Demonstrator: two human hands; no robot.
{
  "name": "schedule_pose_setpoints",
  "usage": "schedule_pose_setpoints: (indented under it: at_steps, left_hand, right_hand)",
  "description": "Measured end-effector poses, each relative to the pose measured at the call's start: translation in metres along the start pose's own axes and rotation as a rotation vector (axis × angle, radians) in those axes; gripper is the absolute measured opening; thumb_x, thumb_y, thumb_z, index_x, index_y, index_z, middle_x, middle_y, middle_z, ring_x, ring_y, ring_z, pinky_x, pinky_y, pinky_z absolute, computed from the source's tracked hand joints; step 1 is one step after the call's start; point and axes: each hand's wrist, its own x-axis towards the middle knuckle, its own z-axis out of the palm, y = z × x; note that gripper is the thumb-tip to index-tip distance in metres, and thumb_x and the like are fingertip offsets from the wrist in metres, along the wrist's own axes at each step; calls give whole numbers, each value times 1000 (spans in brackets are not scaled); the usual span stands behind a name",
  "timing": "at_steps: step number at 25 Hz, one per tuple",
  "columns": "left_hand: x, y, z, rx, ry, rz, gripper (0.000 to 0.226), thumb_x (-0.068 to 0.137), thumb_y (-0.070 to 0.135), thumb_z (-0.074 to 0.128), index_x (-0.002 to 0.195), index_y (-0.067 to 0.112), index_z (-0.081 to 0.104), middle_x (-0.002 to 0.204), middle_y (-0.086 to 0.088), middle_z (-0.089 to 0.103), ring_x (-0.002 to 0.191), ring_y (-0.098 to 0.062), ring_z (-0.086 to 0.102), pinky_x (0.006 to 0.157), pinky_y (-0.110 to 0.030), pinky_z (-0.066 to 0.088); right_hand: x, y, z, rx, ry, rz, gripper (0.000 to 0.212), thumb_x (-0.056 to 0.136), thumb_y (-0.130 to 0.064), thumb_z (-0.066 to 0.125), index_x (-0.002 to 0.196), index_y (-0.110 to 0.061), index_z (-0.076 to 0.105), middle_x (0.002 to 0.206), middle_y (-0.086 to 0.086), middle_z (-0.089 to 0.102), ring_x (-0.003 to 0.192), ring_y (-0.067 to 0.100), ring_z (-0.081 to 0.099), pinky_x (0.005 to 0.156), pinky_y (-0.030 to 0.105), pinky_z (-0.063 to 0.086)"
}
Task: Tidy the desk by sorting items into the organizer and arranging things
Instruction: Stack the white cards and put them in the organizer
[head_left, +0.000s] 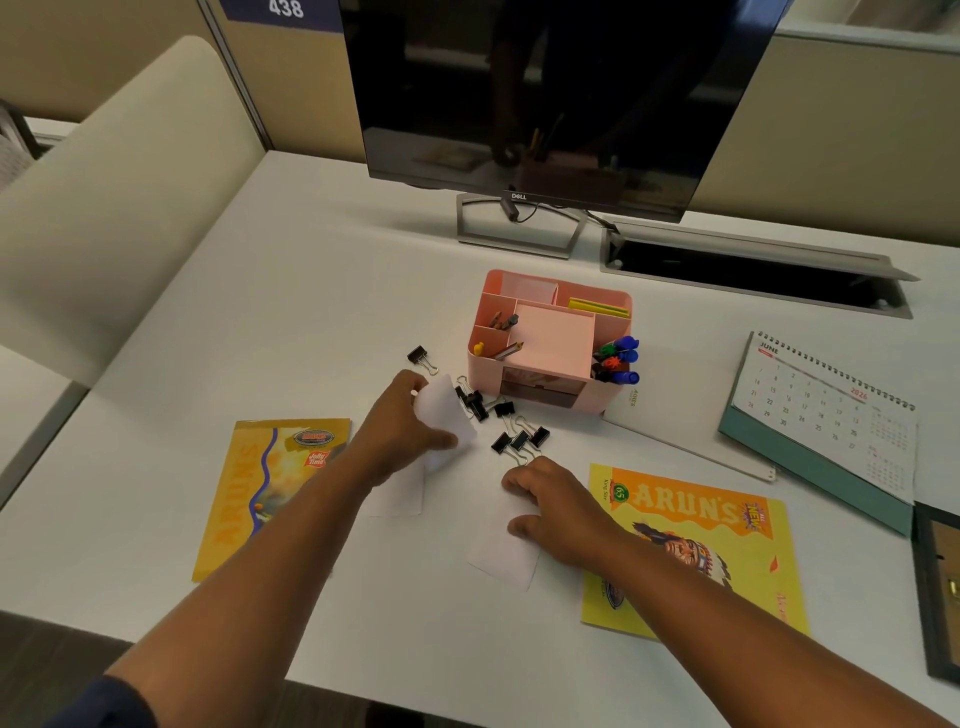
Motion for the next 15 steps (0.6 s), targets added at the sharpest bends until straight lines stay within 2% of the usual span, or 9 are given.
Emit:
schedule_pose_setpoints:
  at_steps: [2,5,7,9,12,15]
  left_hand:
    - [-12,-5,-1,-38,-211,-36,77,64,18,94,123,27,45,116,-2,54,105,-26,60,82,-35,59]
    - [-30,-12,15,144,-427,34,69,65,25,93,119,32,50,116,2,55,103,-19,57,79,-28,54]
    - [-38,-18,32,278,-447,108,63,67,30,91,116,36,51,117,4,57,101,-15,57,81,-28,51]
    - [-44,-22,49,333,-429,162,59,70,31,88,116,38,50,119,7,56,101,-15,57,85,-29,51]
    - [-51,-25,67,389,-345,237,58,74,29,86,120,35,50,123,9,52,106,-16,53,86,-27,47]
    - [-57,-27,77,456,-288,321,60,73,31,86,122,34,50,123,13,45,105,-16,55,88,-33,52]
  right_hand:
    - [-3,-3,1,-133,47,11,43,84,-39,74,121,-25,58,120,-4,51,111,19,46,89,36,46]
    - [-7,-4,0,-203,100,45,33,85,-45,70,106,-22,60,107,-3,54,100,19,48,78,36,45]
    - [-8,-1,0,-133,108,41,24,90,-38,67,104,-19,63,103,-2,56,97,20,51,77,34,44]
    - [-11,3,-1,-38,128,46,23,92,-30,65,112,-19,66,108,0,59,101,20,55,82,33,47]
    - [-20,7,-2,-18,166,85,46,89,-37,70,129,-19,60,122,0,58,109,18,55,90,30,46]
    - [-26,8,0,-34,121,136,72,78,-48,79,139,-19,53,129,0,52,116,19,52,95,30,45]
